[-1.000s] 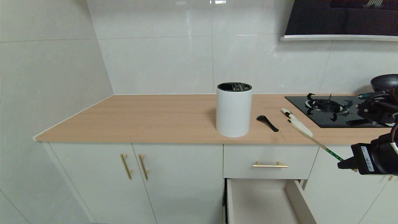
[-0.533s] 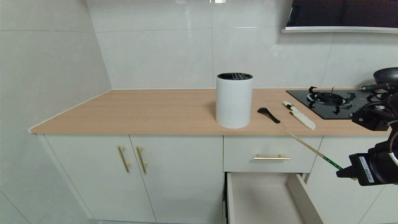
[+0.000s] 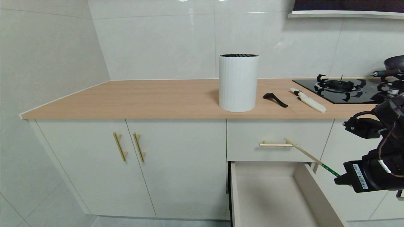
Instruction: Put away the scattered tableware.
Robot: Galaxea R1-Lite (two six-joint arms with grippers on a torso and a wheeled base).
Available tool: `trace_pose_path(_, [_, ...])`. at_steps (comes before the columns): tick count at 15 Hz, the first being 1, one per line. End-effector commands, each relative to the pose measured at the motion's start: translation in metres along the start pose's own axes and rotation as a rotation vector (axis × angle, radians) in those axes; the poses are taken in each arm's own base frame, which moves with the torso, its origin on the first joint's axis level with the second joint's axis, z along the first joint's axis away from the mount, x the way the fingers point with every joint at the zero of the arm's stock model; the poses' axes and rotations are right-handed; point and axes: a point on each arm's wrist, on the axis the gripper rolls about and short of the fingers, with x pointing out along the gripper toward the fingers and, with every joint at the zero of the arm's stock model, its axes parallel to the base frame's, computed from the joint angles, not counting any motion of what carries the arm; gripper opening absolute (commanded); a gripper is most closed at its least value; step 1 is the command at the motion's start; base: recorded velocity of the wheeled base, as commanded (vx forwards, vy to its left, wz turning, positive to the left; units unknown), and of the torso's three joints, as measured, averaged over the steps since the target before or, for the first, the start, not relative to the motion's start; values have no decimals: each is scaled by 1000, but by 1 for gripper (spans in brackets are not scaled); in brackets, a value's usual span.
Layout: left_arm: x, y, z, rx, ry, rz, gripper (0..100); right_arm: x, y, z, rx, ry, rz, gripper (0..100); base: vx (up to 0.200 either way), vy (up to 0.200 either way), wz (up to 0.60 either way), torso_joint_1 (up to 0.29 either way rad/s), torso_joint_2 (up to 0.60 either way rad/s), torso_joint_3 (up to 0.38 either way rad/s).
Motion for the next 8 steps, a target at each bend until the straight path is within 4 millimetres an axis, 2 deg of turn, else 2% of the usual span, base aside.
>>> trace_pose_path(1, [0,0,0,0,0,0,100,12,2,2,-2,39,-11,0,0,0,0,-159,461,295])
trace_pose_path(6, [0,0,0,0,0,0,100,28,3,2,-5,59,-19,0,0,0,0,-138,454,316])
trace_pose_path(8, [0,0,0,0,0,0,100,40,4,3,-5,63,-22,0,0,0,0,-56,205,156])
